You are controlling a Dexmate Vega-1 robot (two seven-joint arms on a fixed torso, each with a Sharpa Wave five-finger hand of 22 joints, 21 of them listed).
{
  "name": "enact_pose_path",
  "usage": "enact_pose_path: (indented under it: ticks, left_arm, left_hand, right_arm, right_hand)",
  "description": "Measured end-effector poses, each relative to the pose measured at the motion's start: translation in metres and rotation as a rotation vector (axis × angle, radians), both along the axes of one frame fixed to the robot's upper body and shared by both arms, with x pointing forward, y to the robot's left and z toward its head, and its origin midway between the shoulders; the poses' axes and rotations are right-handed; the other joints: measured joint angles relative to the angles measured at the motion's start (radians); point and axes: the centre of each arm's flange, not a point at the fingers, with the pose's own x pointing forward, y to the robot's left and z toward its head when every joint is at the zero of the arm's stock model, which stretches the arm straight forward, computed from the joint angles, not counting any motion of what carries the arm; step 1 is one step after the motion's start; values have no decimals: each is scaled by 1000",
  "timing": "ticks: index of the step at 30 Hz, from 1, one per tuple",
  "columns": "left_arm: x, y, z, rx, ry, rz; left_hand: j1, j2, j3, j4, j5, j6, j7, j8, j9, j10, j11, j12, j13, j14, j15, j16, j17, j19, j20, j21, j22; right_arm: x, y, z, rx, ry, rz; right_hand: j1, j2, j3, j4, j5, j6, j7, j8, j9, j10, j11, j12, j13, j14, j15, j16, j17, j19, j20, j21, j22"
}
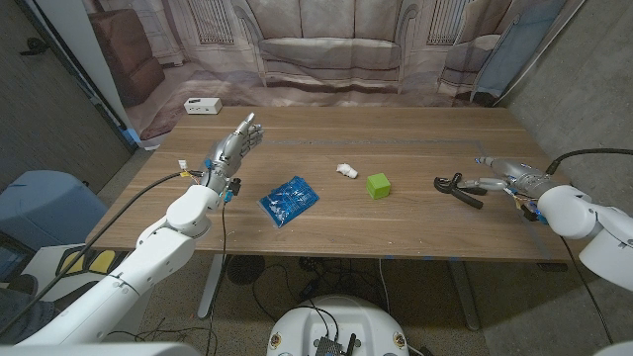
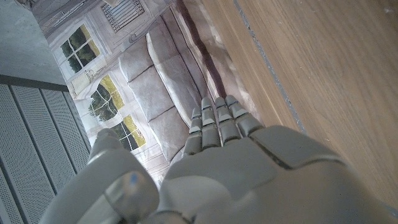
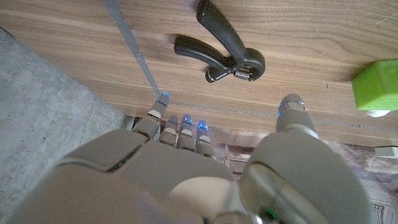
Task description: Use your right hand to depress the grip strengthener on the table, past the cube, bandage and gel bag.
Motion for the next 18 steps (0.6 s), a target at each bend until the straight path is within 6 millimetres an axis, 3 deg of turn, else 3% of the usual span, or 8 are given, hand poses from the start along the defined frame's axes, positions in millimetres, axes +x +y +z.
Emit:
enact_pose_path:
  ticks: [5, 18]
  left_arm:
    - [0, 0, 1, 1, 3, 0]
    - [0, -3, 3, 4, 2, -4]
  left_hand:
    - [0, 0, 0, 0, 0, 0, 0, 0, 0, 0, 0, 0, 0, 0, 0, 0, 0, 0, 0, 0, 0]
    - [5, 5, 0, 0, 0, 5, 5, 0, 0, 0, 0, 0, 0, 2, 2, 0, 0, 0, 0, 0, 0]
  right_arm:
    - [6, -1, -1, 2, 35, 10]
    - [13, -3, -2, -30, 84, 0]
  right_hand:
    - [11, -10, 0, 0, 0, -28, 28, 0, 0, -27, 9, 0, 0, -7, 8, 3, -1, 8, -8, 4, 0]
    - [42, -12, 3, -3, 0, -68, 18, 0, 0, -73, 2, 0, -3, -22, 11, 3, -3, 10, -22, 5, 0]
